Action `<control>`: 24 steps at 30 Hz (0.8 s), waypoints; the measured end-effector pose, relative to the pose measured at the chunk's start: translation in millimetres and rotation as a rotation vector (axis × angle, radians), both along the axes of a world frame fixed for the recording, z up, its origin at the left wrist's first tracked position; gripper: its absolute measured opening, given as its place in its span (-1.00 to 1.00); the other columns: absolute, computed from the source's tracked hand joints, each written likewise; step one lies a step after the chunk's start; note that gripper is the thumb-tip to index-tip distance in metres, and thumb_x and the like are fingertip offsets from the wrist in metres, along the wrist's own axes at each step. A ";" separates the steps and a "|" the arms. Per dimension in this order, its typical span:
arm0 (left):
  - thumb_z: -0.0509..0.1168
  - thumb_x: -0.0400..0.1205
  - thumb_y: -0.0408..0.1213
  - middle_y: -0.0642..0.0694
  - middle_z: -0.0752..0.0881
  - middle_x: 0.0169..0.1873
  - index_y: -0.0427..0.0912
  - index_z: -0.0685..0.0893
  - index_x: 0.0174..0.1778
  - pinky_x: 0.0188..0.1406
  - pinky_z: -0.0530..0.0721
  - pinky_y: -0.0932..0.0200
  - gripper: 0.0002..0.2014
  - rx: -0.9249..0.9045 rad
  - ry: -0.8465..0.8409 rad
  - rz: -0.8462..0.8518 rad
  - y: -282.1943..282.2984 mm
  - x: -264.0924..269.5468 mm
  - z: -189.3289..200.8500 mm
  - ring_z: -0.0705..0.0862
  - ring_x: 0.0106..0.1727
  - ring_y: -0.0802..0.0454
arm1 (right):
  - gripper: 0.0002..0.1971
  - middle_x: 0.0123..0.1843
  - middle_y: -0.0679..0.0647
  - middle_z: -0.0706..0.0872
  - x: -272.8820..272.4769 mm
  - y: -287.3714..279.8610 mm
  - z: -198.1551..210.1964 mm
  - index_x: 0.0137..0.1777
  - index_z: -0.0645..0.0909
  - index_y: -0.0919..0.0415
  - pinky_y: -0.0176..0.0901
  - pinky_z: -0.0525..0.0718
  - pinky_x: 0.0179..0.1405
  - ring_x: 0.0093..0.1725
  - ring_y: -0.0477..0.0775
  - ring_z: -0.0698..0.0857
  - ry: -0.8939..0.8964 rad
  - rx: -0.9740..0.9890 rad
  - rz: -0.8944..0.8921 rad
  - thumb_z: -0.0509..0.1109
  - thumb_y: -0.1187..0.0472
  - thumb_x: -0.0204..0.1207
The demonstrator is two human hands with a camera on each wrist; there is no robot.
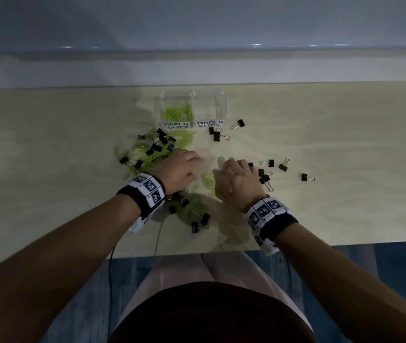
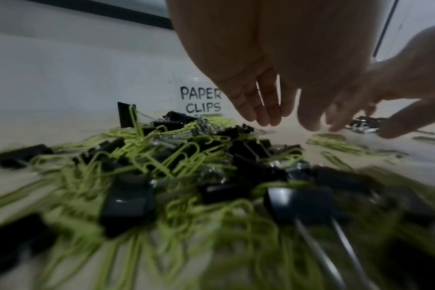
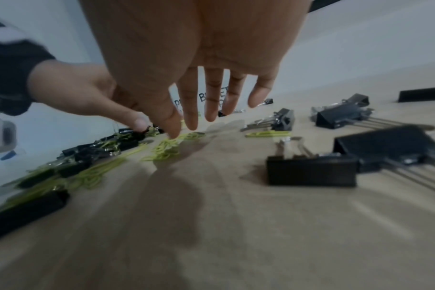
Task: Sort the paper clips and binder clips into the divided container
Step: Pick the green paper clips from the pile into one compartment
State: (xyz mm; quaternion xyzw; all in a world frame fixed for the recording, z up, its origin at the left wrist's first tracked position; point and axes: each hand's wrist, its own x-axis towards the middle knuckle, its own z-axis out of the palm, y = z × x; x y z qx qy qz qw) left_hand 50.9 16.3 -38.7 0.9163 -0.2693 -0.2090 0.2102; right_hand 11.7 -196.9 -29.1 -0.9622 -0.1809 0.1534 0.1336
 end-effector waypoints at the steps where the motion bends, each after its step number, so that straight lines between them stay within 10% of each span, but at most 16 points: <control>1: 0.32 0.59 -0.19 -0.12 0.49 0.36 -0.20 0.40 0.49 0.39 0.43 0.07 -0.46 -0.017 0.015 -0.023 3.2 -8.1 0.4 0.41 0.35 -0.05 | -0.59 0.21 0.16 0.54 0.9 0.2 -2.1 0.23 0.58 0.08 0.25 0.56 0.04 0.13 0.28 0.48 0.022 0.037 0.019 0.34 0.00 0.38; 7: 0.49 0.36 0.07 -0.15 0.33 0.33 -0.27 0.22 0.54 0.39 0.45 0.06 -0.06 0.135 0.053 -0.038 -12.4 -36.4 -6.6 0.30 0.37 -0.07 | -0.08 0.37 0.21 0.38 13.9 8.0 -7.5 0.49 0.33 0.20 0.09 0.48 0.27 0.27 0.23 0.37 0.211 0.077 0.067 0.62 -0.11 0.16; 14: 0.43 0.49 -0.10 -0.14 0.53 0.18 -0.24 0.53 0.25 0.18 0.55 0.04 -0.53 0.107 0.093 0.088 -25.1 -24.4 -1.9 0.51 0.21 -0.08 | -0.55 0.19 0.17 0.60 13.8 10.2 -20.0 0.17 0.65 0.24 -0.01 0.63 0.16 0.16 0.25 0.63 0.271 0.275 0.027 0.55 0.37 0.24; 24: 0.21 0.59 -0.29 -0.22 0.61 -0.04 -0.28 0.59 -0.02 -0.09 0.58 -0.02 -0.85 0.185 0.095 0.016 -26.2 -19.2 6.4 0.60 -0.03 -0.18 | -0.83 -0.29 0.40 0.65 9.8 17.7 -7.6 -0.23 0.65 0.43 0.08 0.68 -0.46 -0.38 0.40 0.67 0.053 0.301 0.053 0.27 0.39 0.26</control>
